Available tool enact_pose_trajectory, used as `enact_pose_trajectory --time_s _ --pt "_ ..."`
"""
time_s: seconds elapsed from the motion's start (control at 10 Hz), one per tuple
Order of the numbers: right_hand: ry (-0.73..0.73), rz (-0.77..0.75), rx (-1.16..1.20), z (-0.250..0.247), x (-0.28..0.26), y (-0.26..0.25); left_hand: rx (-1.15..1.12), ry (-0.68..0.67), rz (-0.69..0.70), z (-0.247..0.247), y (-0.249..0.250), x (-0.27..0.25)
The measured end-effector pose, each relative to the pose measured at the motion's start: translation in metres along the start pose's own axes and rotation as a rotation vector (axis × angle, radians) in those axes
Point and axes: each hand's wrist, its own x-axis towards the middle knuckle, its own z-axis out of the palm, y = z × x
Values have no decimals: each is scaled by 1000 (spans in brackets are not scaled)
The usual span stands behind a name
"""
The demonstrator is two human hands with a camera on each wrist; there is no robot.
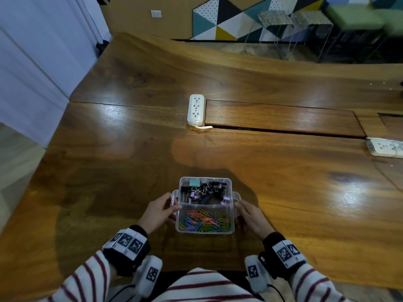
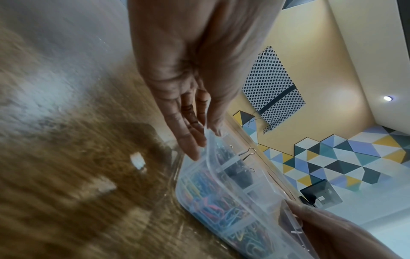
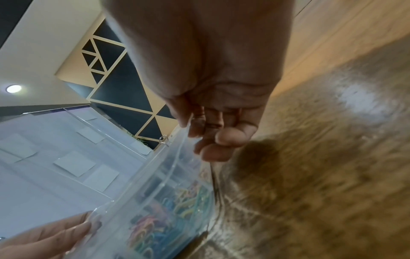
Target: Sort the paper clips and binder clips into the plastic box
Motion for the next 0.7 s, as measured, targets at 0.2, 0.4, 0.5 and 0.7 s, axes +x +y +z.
enact_pose_trajectory --time_s 0.2,0.4,0.5,0.7 --pt "-13 -13 12 -3 7 4 -31 0 -5 -1 5 3" --pt "-5 -13 29 -2 9 7 -14 -1 -15 0 5 6" --pt "-21 -6 54 -3 7 6 11 -39 -33 -1 7 5" --pt "-27 48 -136 -15 -29 21 227 -111 -53 -28 2 -15"
